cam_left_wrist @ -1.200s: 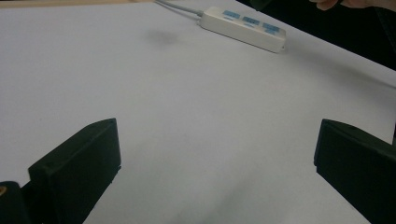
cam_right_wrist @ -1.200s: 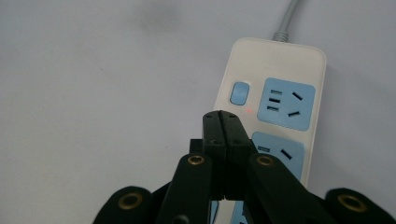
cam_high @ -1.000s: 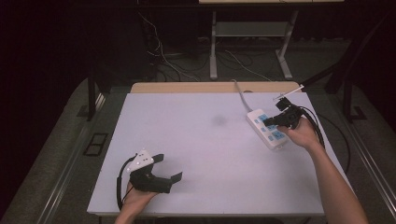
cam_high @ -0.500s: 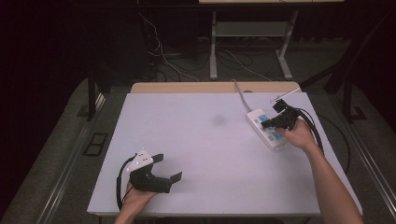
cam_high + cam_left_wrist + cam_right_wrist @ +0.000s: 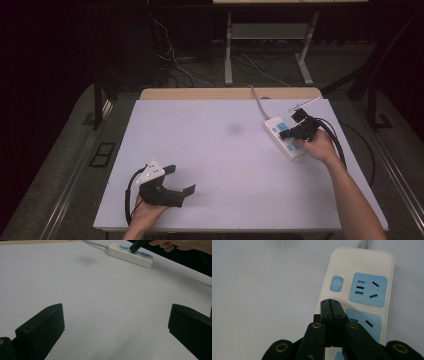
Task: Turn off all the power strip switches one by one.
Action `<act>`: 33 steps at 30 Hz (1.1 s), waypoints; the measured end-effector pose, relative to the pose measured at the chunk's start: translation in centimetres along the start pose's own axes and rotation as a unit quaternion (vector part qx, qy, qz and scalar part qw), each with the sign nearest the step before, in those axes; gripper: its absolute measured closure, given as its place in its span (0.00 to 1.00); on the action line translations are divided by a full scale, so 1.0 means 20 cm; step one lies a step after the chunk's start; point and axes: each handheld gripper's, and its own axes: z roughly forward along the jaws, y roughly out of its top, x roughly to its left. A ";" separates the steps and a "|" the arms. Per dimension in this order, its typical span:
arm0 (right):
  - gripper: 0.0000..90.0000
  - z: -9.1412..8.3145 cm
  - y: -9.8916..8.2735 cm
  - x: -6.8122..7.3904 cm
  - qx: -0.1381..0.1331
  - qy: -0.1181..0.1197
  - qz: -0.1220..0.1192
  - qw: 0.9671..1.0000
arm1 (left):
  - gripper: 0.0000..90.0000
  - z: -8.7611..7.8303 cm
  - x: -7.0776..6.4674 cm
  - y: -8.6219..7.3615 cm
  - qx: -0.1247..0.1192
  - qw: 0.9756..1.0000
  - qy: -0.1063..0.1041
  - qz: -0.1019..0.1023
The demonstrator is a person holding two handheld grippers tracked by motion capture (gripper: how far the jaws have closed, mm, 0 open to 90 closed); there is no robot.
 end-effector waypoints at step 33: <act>1.00 0.00 -0.04 -0.03 -0.023 0.016 0.034 0.999 | 0.00 0.00 -0.01 0.00 0.000 1.000 -0.002 0.004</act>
